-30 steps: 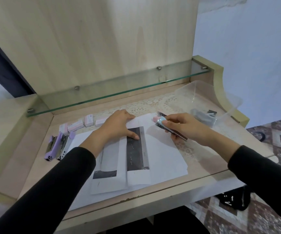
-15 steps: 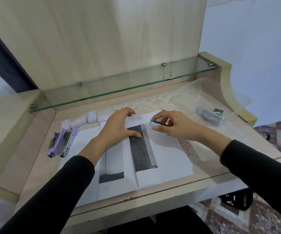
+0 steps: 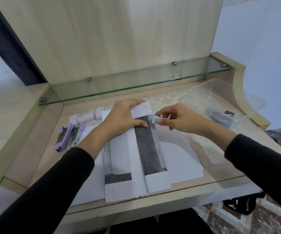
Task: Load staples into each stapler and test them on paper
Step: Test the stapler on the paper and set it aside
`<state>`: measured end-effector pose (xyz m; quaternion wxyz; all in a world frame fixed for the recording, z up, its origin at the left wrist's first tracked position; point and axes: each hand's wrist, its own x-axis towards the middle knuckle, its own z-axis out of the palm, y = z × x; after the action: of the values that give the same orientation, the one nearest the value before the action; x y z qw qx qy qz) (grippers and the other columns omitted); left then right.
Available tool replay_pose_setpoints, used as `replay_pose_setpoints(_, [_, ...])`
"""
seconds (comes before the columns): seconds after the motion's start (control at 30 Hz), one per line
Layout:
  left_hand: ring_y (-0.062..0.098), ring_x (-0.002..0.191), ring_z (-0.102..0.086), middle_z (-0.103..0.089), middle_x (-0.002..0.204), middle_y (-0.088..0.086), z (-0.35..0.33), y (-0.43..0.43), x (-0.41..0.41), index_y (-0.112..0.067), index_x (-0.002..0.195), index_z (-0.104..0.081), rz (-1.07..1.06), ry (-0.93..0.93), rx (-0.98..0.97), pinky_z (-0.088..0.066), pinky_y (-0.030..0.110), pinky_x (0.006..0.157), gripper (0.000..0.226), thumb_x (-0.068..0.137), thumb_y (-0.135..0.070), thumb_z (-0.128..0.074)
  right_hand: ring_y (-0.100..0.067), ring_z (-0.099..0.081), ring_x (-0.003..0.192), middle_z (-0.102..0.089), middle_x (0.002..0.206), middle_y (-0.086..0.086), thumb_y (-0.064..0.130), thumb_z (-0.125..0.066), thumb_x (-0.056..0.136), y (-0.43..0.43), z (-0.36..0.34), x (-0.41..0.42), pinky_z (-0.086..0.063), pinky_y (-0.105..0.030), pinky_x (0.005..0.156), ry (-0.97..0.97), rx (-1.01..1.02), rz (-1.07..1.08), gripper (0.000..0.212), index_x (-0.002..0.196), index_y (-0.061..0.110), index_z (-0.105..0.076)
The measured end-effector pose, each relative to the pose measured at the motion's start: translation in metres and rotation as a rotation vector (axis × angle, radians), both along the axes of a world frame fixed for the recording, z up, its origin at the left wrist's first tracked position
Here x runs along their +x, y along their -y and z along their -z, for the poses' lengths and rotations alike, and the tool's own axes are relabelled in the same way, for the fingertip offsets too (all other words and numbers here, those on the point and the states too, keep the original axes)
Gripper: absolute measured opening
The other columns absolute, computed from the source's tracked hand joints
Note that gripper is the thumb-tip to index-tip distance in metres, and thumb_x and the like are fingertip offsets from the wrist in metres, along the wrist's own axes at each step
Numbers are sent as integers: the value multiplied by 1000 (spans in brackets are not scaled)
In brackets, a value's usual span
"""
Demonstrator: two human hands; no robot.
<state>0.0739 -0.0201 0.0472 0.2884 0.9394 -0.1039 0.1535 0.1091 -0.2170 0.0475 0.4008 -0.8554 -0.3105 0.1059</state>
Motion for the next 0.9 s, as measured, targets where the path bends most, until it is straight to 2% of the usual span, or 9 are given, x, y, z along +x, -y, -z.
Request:
replay_pose_setpoints(0.07, [12,108,-52,-62,117,2,-6,2,-2,-11,122,-58,45,49,48,-31,12,88,73,57,-31,-85,-8,-52,54,-58,67,8,31,-61,85,-1,-5,-2,-36,-6,47,-36,38,-21,26,105,15,-65])
replay_pose_setpoints(0.17, [18,104,-54,-63,114,7,-14,6,-5,-8,124,-56,93,128,104,-31,12,86,73,60,-28,-84,-2,-49,47,-54,62,10,29,-61,85,-2,-13,-7,-36,-8,48,-24,49,-46,22,97,10,-65])
replay_pose_setpoints(0.3, [26,87,-58,-65,96,14,-22,9,-6,0,120,-57,151,258,245,-31,15,78,71,60,-34,-76,-13,-46,56,-52,63,6,28,-62,84,-3,-20,-12,-37,-23,57,65,50,-36,22,88,7,-65])
replay_pose_setpoints(0.4, [29,85,-58,-63,92,15,-19,8,-6,1,120,-57,157,303,322,-36,26,79,73,61,-40,-73,-6,-39,49,-50,57,8,29,-63,83,-1,-24,-15,-32,-15,50,103,52,-34,11,80,18,-66])
replay_pose_setpoints(0.47, [28,88,-56,-62,92,13,-16,8,-7,-1,121,-56,152,316,334,-39,34,81,73,64,-42,-71,-7,-35,47,-46,54,5,30,-63,83,-1,-25,-15,-29,-17,49,113,41,-48,13,74,21,-64])
replay_pose_setpoints(0.57, [19,89,-45,-59,89,12,-13,10,-9,0,121,-56,137,341,327,-35,34,81,70,63,-36,-73,-9,-31,48,-41,54,0,32,-64,82,-2,-27,-16,-27,-23,51,124,38,-57,24,83,8,-67])
replay_pose_setpoints(0.7, [16,87,-42,-58,86,12,-14,10,-12,1,120,-56,139,372,303,-34,34,80,69,67,-41,-67,-10,-30,49,-40,53,1,32,-65,80,-4,-28,-17,-25,-22,50,136,37,-56,22,86,12,-70])
replay_pose_setpoints(0.77, [15,88,-42,-59,87,12,-14,10,-14,1,121,-55,137,378,289,-33,33,80,68,69,-43,-60,-10,-30,49,-39,54,0,31,-67,79,-5,-29,-18,-25,-22,50,139,42,-57,24,87,9,-69])
replay_pose_setpoints(0.9, [14,90,-43,-60,90,11,-11,8,-16,1,122,-54,130,381,261,-33,32,81,67,72,-44,-58,-9,-31,50,-40,55,0,31,-68,77,-7,-30,-20,-23,-20,49,135,57,-65,27,87,6,-69])
